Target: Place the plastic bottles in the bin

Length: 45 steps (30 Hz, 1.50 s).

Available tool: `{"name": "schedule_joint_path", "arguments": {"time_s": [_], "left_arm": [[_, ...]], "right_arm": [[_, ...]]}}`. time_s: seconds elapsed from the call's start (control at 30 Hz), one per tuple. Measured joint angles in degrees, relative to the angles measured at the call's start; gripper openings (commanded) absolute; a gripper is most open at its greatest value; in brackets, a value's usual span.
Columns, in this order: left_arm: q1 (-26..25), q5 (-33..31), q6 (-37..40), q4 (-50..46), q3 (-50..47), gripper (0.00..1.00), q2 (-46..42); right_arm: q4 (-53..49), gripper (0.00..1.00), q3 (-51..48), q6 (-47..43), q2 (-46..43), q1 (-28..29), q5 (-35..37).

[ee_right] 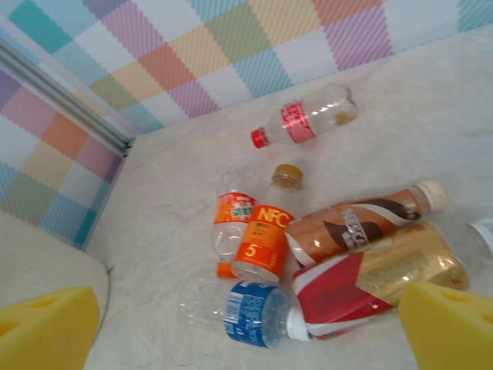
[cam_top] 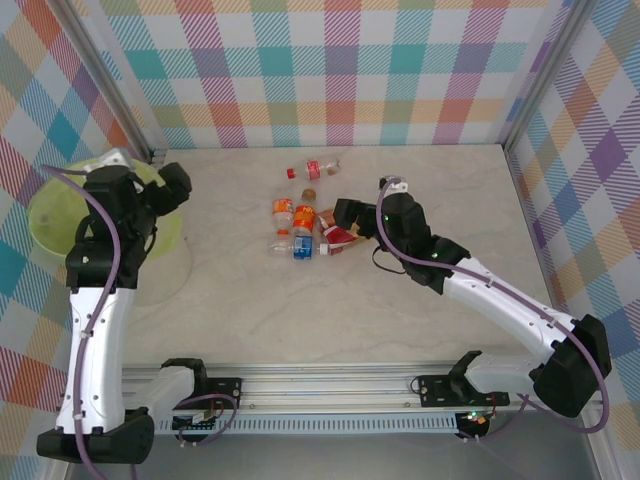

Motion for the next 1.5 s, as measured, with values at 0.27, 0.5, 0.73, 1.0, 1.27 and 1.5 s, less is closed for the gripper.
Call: {"name": "schedule_joint_path", "arguments": {"time_s": [0.27,0.5,0.73,1.0,1.27,1.5], "left_arm": [[-19.4,-2.4,-2.8,3.1,-5.3,1.0,6.0],[-28.9,-3.3,-12.9,11.0,-15.1,1.0,15.5],[-29.9,-5.5,-35.5,16.7,-23.2,1.0,22.7],[-29.9,-5.9,-57.9,10.1,-16.2,1.0,34.6],[-29.9,-4.8,-69.1,8.5,-12.3,0.93,40.3],[-29.9,-3.7,-73.6,9.0,-6.5,0.88,47.7]], "right_arm": [[-4.3,1.0,-3.0,4.6,-3.8,0.0,5.1],[-6.1,1.0,-7.0,7.2,-7.5,-0.1,7.9],[-7.5,1.0,-8.3,7.7,-9.3,-0.1,9.9],[-9.4,1.0,-8.4,7.5,-11.2,-0.1,11.2],[-12.0,1.0,-9.4,7.6,-15.7,-0.1,12.6],[-14.0,1.0,-12.2,9.4,-21.2,-0.1,13.2]]}}
